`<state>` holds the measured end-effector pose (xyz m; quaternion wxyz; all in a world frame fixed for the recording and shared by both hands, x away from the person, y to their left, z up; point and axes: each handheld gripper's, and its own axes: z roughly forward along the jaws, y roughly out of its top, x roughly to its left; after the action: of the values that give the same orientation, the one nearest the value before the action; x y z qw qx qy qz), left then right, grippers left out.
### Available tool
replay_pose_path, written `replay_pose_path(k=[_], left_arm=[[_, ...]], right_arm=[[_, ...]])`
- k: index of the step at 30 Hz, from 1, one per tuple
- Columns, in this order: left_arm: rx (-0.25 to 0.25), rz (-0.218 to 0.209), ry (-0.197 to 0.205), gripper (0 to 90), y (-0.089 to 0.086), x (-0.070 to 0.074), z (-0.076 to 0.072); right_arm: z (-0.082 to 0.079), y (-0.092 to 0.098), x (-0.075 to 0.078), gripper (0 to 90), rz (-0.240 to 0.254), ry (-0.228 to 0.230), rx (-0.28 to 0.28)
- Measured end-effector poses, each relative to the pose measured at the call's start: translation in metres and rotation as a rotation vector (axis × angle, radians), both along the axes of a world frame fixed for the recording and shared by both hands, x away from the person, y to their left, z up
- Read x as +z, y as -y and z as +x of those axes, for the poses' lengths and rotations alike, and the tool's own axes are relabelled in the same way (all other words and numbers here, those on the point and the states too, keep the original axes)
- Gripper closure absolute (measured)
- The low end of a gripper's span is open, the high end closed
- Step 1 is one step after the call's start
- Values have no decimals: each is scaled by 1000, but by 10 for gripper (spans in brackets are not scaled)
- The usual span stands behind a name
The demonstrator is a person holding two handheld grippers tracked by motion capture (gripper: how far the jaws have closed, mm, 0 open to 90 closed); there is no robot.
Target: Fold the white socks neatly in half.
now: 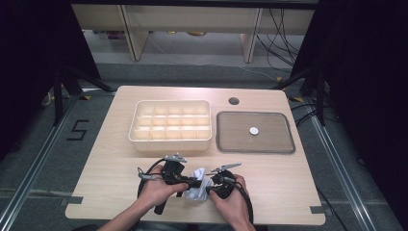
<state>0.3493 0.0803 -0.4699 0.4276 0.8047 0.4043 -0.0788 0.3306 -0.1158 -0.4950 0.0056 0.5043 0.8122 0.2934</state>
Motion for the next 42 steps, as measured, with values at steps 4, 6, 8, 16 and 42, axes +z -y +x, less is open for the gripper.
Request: replay_pose_path(k=[4, 6, 8, 16, 42], left_arm=[[4, 5, 9, 816, 1, 1, 0], [4, 4, 10, 816, 1, 1, 0], [0, 1, 8, 816, 1, 1, 1], [6, 15, 17, 814, 2, 0, 1], [-2, 71, 45, 809, 12, -11, -2]], right_arm=[[0, -1, -1, 900, 8, 7, 10], [-1, -2, 0, 900, 2, -6, 1], [0, -3, -1, 900, 0, 4, 5], [0, -4, -2, 900, 13, 7, 13], [21, 18, 35, 766, 98, 28, -118]])
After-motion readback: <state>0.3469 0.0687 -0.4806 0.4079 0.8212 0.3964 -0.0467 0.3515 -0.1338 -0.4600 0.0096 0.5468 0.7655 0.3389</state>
